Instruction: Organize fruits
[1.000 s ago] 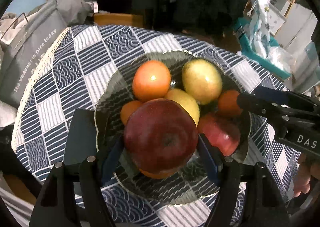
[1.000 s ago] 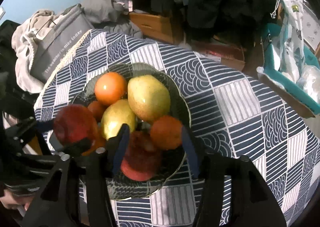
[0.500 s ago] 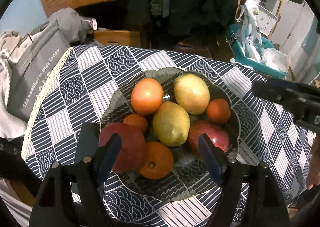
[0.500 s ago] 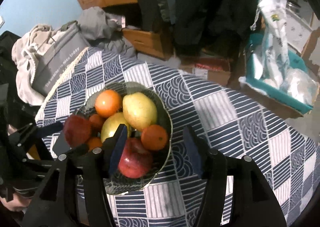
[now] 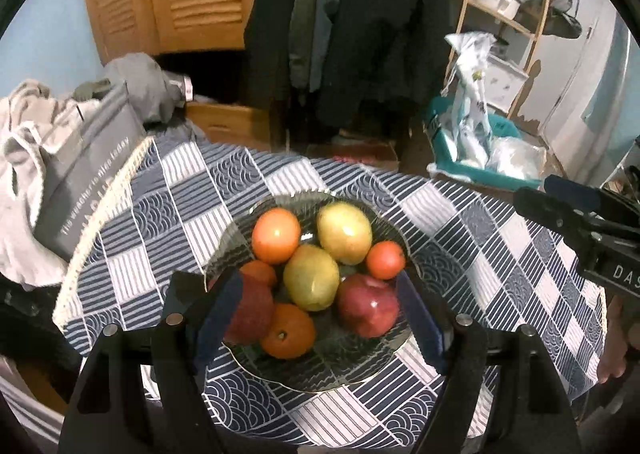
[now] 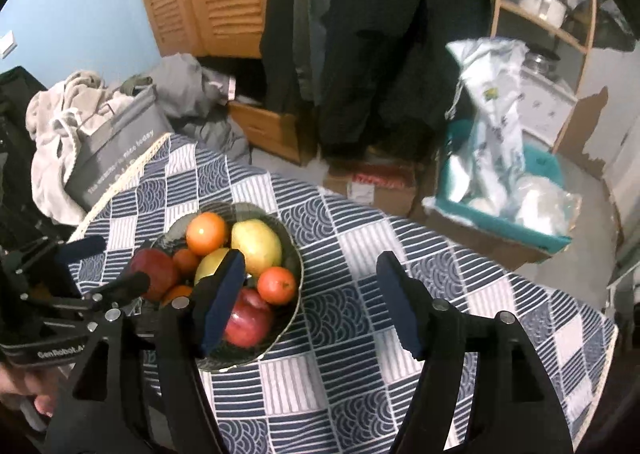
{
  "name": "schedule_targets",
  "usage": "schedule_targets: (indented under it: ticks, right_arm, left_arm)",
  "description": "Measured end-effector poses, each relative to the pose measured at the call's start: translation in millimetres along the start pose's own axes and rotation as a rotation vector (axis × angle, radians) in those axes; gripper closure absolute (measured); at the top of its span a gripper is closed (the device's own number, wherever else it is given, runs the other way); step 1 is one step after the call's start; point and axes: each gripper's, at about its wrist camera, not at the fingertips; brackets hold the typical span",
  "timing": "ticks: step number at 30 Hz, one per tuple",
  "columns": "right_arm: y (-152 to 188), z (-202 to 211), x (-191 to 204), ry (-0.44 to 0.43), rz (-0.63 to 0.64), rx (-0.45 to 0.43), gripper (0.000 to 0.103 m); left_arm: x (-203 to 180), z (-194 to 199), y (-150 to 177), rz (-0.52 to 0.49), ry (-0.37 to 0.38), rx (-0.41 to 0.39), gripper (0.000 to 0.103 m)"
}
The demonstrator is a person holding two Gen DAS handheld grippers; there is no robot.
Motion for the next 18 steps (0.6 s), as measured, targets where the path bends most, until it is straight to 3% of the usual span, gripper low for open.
schedule_targets:
  ticks: [18]
  right_arm:
    - [7.0,88.8,-16.4,0.107,-0.035,-0.138,0.023]
  left_arm:
    - [-28.5,79.6,-11.8,-0.024,0.068,-0.199,0.014]
Point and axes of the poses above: each gripper's, at about its wrist camera, not at the fingertips, and z roughly against the way its jaws point, x to its left, y to its underside, and after that the axes turned 14 degrees about z, right-handed
